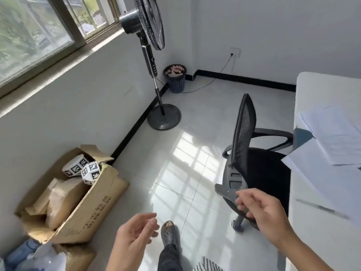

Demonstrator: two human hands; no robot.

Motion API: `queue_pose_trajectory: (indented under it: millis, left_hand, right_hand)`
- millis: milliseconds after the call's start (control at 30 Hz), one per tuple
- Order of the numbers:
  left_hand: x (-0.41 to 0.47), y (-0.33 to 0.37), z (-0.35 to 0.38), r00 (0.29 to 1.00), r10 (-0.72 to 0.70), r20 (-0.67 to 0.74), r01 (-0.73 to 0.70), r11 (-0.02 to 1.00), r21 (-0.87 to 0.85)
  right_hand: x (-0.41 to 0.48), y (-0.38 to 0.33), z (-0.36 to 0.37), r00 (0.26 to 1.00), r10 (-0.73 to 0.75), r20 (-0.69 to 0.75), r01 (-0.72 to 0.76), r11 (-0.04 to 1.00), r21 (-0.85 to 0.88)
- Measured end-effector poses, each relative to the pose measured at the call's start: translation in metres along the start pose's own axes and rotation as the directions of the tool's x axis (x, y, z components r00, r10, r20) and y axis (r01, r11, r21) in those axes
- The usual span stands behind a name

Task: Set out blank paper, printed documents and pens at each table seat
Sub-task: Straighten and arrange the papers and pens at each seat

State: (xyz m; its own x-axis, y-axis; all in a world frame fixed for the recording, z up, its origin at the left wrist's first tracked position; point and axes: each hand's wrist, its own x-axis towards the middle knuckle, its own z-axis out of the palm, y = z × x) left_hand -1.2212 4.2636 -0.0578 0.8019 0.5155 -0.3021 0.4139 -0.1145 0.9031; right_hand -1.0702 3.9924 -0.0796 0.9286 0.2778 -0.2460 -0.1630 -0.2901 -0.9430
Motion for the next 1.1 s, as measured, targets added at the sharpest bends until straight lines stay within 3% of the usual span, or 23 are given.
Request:
queue_pose_trajectory:
  millis: [300, 433, 600, 700, 967, 1100]
  left_hand:
    - [0.229, 0.075, -0.06, 0.955, 0.104, 0.279, -0.127, 0.99, 0.067]
    - [0.306, 0.115, -0.035, 0.886, 0.156, 0.436, -0.218, 0.971, 0.095]
    - [0.383, 0.151, 0.022, 0.804, 0.161, 0.572, -0.26, 0.961, 0.095]
    - [0.428, 0.176, 0.051, 0.772, 0.157, 0.616, -0.276, 0.956, 0.102]
    - [0.549, 0.248, 0.117, 0.732, 0.146, 0.666, -0.344, 0.922, 0.176]
    - [0.583, 0.275, 0.179, 0.638, 0.1, 0.764, -0.37, 0.909, 0.19]
  right_hand:
    - [0.088, -0.068, 0.083, 0.951, 0.049, -0.306, -0.019, 0.995, 0.101]
    - [0.119, -0.081, 0.081, 0.86, 0.094, -0.501, -0.024, 0.989, 0.144]
    - [0.178, -0.083, 0.063, 0.761, 0.105, -0.64, -0.024, 0.991, 0.134]
    - [0.23, -0.082, 0.048, 0.721, 0.11, -0.684, -0.009, 0.989, 0.149]
    - [0.36, -0.117, 0.002, 0.724, 0.101, -0.682, 0.014, 0.987, 0.161]
    - [0.382, -0.119, -0.028, 0.639, 0.175, -0.749, -0.043, 0.98, 0.192]
